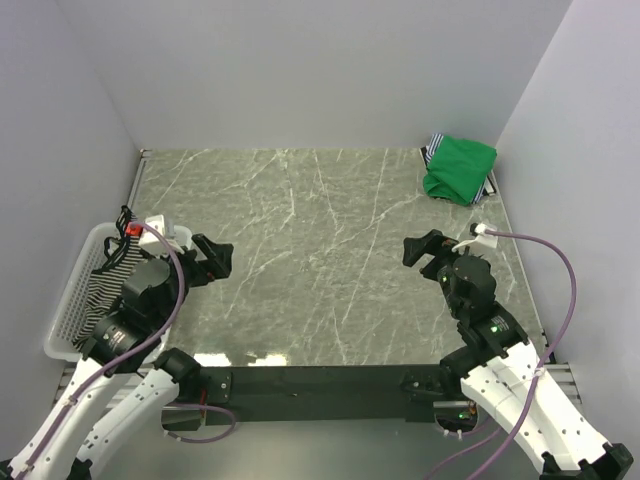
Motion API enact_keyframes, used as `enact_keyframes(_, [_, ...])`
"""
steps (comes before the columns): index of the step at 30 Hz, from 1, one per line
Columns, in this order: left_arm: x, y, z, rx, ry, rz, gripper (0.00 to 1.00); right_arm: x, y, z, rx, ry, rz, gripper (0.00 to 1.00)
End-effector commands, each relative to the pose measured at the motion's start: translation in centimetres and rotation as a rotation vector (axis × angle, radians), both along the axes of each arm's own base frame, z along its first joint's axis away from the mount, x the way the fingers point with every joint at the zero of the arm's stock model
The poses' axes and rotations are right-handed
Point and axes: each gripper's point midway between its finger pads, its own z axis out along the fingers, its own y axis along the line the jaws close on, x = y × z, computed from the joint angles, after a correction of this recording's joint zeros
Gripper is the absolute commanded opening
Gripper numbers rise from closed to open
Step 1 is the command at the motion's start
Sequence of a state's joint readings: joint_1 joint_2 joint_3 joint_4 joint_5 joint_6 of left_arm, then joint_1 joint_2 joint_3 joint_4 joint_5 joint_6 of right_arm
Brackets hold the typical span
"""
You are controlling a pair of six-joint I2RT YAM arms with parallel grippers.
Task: Fold and stack the tank tops
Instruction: Grab the tank top from the pile
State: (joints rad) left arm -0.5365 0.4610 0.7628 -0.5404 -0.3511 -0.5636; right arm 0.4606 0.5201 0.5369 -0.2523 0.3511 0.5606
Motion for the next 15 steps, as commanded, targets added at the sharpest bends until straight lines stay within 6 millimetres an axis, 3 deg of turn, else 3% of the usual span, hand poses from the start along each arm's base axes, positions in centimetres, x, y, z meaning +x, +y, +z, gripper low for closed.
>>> enact_keyframes(1, [0.5, 0.3, 0.1, -0.001, -0.001, 0.036, 1.00, 0.1, 0.0, 2.1, 0.022, -0.046, -0.005, 1.00])
enact_keyframes(6, [1.4, 1.0, -0.6, -0.051, 0.050, 0.140, 1.00, -0.1, 0.1, 2.1, 0.017, -0.041, 0.006, 1.00])
enact_keyframes(7, [1.9, 1.6, -1.5, -0.026, 0.086, 0.193, 0.99, -0.1, 0.1, 2.0, 0.012, -0.034, 0.007, 1.00])
enact_keyframes(9, [2.5, 2.7, -1.2, -0.039, 0.114, 0.295, 1.00, -0.1, 0.1, 1.9, 0.014, -0.029, 0.009, 1.00])
enact_keyframes(10, [2.8, 3.3, -2.7, 0.024, 0.189, 0.347, 1.00, -0.1, 0.2, 1.9, 0.014, -0.029, 0.012, 1.00])
enact_keyframes(11, [3.3, 4.7, -1.1, 0.009, 0.165, 0.440, 1.00, -0.2, 0.4, 1.4, 0.011, -0.020, 0.024, 1.00])
enact_keyframes(15, [5.8, 7.3, -0.6, -0.026, 0.216, 0.553, 0.99, 0.0, 1.1, 1.0, 0.017, -0.016, 0.056, 1.00])
